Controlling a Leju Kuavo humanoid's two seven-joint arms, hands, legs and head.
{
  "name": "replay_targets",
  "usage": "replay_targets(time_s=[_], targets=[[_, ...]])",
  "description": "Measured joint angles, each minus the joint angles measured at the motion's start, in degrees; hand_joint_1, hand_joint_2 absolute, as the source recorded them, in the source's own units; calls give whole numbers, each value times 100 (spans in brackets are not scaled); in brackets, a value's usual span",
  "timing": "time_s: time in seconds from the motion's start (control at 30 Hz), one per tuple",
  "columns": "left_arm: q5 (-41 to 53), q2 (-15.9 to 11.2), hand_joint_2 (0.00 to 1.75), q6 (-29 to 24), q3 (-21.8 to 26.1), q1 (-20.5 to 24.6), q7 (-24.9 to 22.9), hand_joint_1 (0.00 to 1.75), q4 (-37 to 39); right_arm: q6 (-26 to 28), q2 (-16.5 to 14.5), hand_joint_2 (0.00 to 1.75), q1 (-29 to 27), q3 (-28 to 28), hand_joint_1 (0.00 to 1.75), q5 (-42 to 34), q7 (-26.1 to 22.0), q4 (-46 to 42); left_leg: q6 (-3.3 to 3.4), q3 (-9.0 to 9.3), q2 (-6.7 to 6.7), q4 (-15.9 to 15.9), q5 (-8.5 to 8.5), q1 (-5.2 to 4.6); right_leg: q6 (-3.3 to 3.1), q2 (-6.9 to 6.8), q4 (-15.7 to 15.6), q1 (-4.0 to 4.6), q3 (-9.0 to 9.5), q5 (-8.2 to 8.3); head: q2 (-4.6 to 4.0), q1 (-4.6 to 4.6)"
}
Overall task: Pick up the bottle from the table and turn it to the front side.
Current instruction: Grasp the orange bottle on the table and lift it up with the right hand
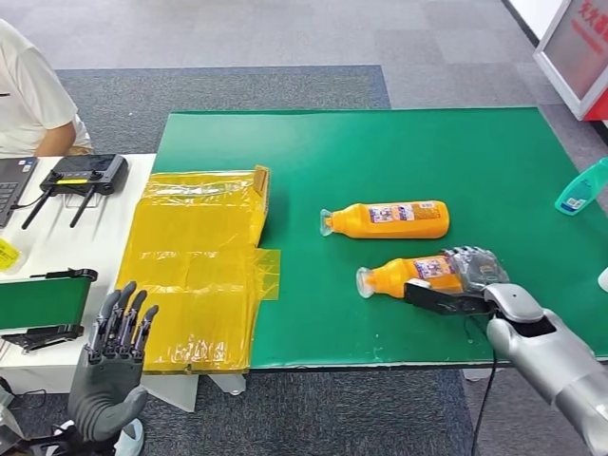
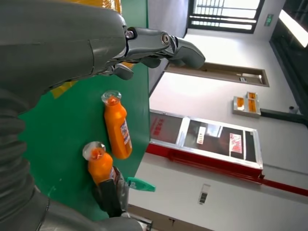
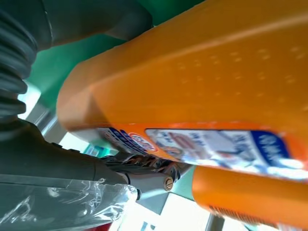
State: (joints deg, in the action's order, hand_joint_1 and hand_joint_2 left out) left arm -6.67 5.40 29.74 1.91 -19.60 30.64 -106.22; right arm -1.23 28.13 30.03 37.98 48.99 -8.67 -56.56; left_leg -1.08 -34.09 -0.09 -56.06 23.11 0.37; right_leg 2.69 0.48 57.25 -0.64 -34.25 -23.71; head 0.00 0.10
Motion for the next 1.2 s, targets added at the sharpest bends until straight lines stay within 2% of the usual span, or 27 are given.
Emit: replay_targets(time_s=[0.13,0.23,0.3,0.4,0.57,0.73,0.83,1.03,1.2], targets=[[39,34,175,42,10,-69,-32,0,-6,179,-180,175,-895,-861,175,-213,-310,-794,-3,1,-2,1,4,5,-5,-1,0,7,4,-7,0,2],[211,73,175,-16,19,-117,-22,0,-55,222,-583,175,-1614,-1559,175,-695,-700,-1477,-14,4,-2,2,12,10,-13,1,0,14,5,-9,0,2],[531,113,175,-253,21,-131,-3,0,-121,201,-934,175,-2086,-1913,175,-1013,-935,-1990,-18,7,-1,2,13,13,-18,1,1,17,4,-12,0,0],[1159,191,175,-747,25,-138,21,0,-228,150,-1393,175,-2673,-2161,175,-1196,-1096,-2666,-21,3,-1,4,10,15,-23,-1,2,18,-1,-15,0,-2],[1430,263,175,-1028,16,-117,-125,0,-305,-8,-1881,175,-3166,-2410,175,-1599,-1448,-3309,-20,-1,-1,4,9,14,-23,0,2,15,-5,-15,0,1],[1421,290,175,-1098,-183,-23,-137,0,-318,-521,-2522,175,-3444,-2421,175,-2819,-1871,-3872,-20,-1,-1,4,9,13,-22,0,2,14,-8,-14,0,-1],[1408,302,175,-1172,-435,76,-248,0,-351,-680,-2844,175,-3516,-2297,175,-3217,-1984,-4178,-20,-1,-1,4,9,14,-23,0,2,15,-10,-15,0,0],[1114,285,175,-1270,-1235,481,-533,0,-277,-679,-3203,175,-3524,-1875,175,-3259,-2188,-4484,-20,-1,-1,4,8,13,-22,0,2,14,-7,-13,0,1],[639,215,175,-1039,-1764,717,-670,0,44,-393,-3338,175,-3494,-1562,175,-2875,-2327,-4526,-20,-1,-1,3,8,13,-22,0,2,13,-7,-13,0,0]])
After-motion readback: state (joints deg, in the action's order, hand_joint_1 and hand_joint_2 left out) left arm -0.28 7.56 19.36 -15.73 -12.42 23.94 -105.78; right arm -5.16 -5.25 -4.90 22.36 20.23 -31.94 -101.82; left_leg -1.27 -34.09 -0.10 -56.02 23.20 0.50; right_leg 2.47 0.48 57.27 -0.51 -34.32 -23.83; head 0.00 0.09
